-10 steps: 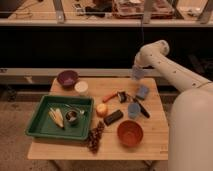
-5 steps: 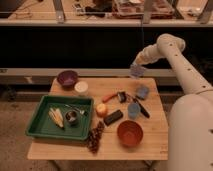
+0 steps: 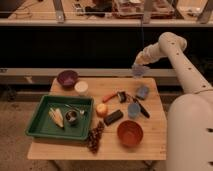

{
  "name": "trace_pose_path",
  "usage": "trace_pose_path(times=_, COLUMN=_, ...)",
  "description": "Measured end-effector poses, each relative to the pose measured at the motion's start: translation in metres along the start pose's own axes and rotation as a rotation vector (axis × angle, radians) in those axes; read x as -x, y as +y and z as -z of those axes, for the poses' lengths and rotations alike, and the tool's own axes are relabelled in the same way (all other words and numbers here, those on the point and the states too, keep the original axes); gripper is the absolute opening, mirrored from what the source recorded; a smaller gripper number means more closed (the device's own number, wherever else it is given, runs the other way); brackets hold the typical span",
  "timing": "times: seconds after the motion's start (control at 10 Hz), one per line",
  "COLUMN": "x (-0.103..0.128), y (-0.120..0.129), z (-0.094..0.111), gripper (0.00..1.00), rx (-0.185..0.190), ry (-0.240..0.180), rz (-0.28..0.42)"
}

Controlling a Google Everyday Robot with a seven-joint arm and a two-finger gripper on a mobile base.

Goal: Place towel in table surface

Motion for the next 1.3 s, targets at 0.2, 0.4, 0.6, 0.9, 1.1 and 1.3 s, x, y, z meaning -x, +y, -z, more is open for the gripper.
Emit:
trace_pose_path(times=0.2, x=0.017, y=0.011, z=0.015, gripper=0.00, rx=0.039, ry=-0.007, rz=0.016)
trace_pose_path(times=0.4, x=0.038, y=0.022, z=0.043, gripper=0.00, rx=0.080, ry=0.002, rz=0.041)
trace_pose_path(times=0.6, x=0.053, y=0.025, z=0.066, gripper=0.00, rx=0.097, ry=0.012, rz=0.062)
trace_pose_path(times=0.9, x=0.079, y=0.036, z=0.107, gripper=0.00, rx=0.178, ry=0.041, rz=0.100)
trace_pose_path(times=1.1, x=0.098, y=0.038, z=0.122, gripper=0.00, rx=0.216, ry=0.054, rz=0.117)
trace_pose_path(times=1.3, x=0.132, y=0.050, z=0.150, gripper=0.00, rx=0.283, ry=0.067, rz=0.097)
